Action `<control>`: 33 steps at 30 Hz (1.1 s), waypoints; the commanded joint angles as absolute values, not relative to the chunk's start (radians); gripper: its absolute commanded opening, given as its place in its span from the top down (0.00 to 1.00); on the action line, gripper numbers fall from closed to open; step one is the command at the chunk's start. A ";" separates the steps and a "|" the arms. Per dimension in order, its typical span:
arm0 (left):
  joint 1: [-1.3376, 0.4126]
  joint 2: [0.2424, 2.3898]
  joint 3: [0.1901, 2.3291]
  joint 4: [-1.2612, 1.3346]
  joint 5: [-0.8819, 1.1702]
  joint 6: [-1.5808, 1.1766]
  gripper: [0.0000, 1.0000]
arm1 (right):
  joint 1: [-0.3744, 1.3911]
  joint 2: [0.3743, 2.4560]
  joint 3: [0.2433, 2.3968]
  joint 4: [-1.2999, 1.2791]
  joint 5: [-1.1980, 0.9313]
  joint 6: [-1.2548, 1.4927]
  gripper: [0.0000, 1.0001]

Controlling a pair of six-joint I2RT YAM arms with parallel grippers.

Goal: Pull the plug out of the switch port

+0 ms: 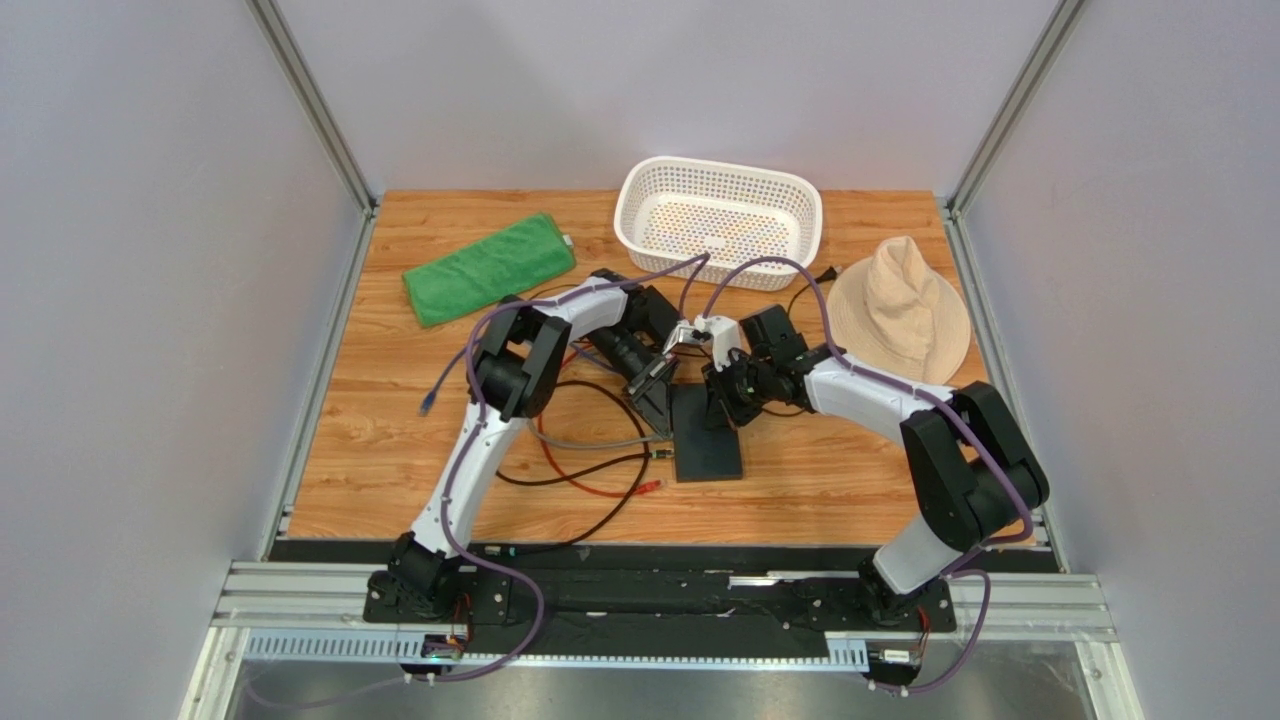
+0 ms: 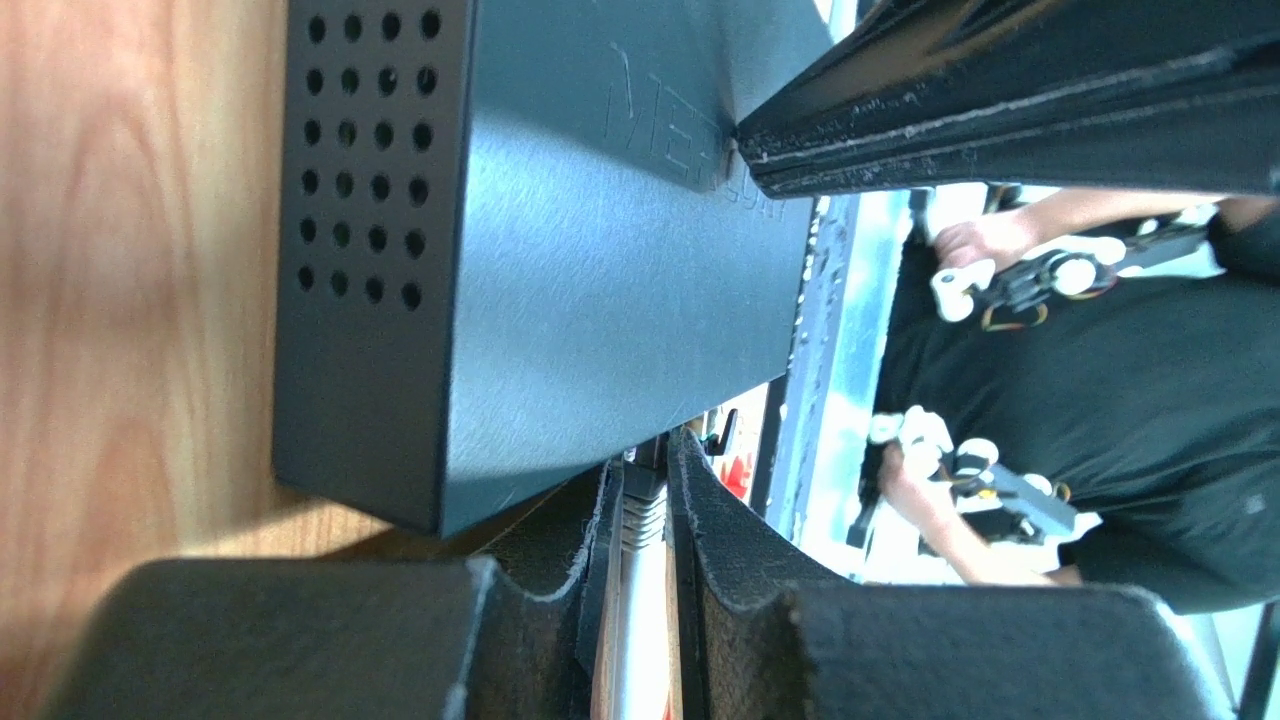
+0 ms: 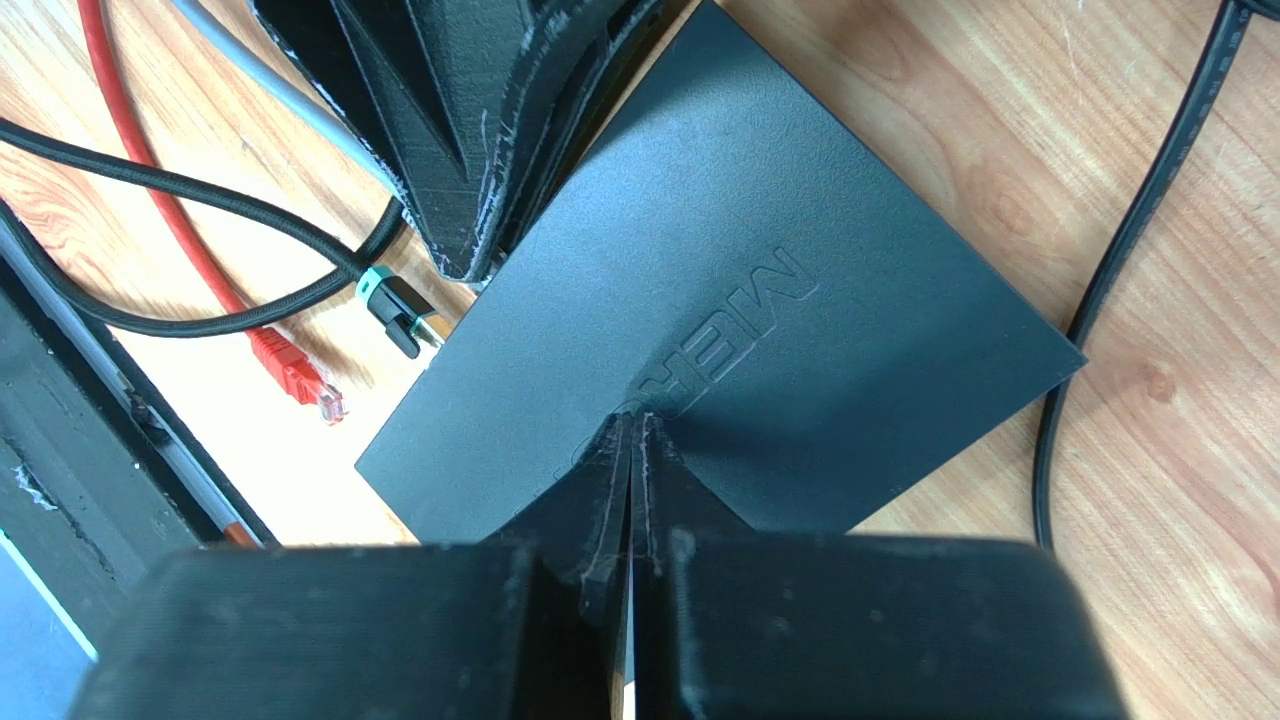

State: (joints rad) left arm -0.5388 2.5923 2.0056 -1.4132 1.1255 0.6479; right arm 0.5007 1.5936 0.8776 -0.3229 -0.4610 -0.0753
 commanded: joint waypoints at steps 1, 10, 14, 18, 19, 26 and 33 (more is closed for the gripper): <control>-0.523 2.562 1.890 -1.542 1.104 0.756 1.00 | 0.500 1.617 0.867 -0.365 -0.408 -0.097 1.00; -0.517 2.550 1.850 -1.563 1.085 0.804 1.00 | 0.500 1.634 0.877 -0.376 -0.413 -0.097 1.00; -0.499 2.537 1.946 -1.588 1.054 0.784 1.00 | 0.499 1.628 0.876 -0.374 -0.411 -0.097 1.00; -0.459 2.493 2.020 -1.496 0.964 0.654 1.00 | 0.500 1.621 0.871 -0.370 -0.411 -0.095 1.00; -0.451 2.464 2.035 -1.473 0.942 0.634 1.00 | 0.500 1.620 0.871 -0.368 -0.410 -0.097 1.00; -0.367 2.326 2.095 -1.251 0.669 0.516 1.00 | 0.500 1.609 0.862 -0.361 -0.408 -0.098 1.00; -0.339 2.180 2.004 -0.950 0.428 0.431 0.84 | 0.500 1.606 0.862 -0.361 -0.408 -0.098 1.00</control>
State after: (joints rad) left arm -0.3309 2.2944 2.0335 -1.1500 0.5900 0.5018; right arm 0.5011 1.6009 0.8837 -0.3237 -0.4656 -0.0753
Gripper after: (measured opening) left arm 0.159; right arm 0.006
